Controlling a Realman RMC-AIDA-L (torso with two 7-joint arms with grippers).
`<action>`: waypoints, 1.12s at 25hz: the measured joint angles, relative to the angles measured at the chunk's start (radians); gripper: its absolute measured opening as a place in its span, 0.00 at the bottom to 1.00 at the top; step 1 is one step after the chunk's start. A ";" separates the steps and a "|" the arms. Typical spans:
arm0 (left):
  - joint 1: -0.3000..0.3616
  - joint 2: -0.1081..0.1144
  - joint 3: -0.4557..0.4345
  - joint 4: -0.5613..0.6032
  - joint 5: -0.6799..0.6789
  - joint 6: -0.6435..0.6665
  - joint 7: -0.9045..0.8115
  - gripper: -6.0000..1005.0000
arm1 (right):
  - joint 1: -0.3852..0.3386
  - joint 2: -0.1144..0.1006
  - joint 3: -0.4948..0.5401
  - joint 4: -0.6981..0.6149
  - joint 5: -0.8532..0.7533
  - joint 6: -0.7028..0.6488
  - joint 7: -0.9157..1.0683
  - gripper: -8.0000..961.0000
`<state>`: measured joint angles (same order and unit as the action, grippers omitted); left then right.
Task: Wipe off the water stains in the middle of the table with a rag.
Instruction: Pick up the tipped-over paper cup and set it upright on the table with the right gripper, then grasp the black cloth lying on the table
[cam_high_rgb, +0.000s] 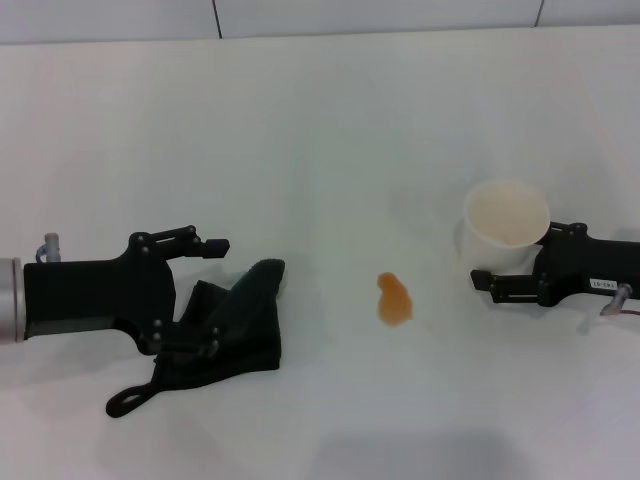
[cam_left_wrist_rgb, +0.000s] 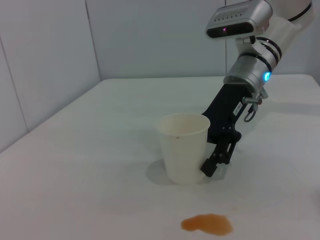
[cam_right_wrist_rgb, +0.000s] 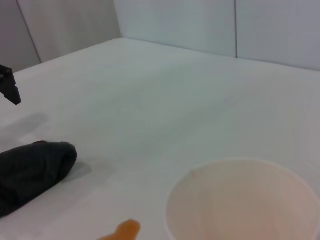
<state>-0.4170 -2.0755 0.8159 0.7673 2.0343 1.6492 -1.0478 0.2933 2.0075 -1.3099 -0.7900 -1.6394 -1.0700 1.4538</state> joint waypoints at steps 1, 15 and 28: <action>0.000 0.000 0.000 0.001 0.000 0.000 0.000 0.87 | -0.005 0.000 0.000 -0.003 0.000 -0.001 0.000 0.86; 0.000 0.000 0.000 0.002 -0.001 -0.001 0.001 0.87 | -0.126 -0.001 0.060 -0.113 -0.003 -0.124 0.007 0.91; -0.002 0.004 0.000 0.001 -0.012 -0.008 0.008 0.87 | -0.258 0.003 0.198 -0.352 0.027 -0.256 0.016 0.91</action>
<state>-0.4190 -2.0713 0.8160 0.7686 2.0225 1.6417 -1.0403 0.0353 2.0110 -1.1115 -1.1416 -1.6120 -1.3259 1.4701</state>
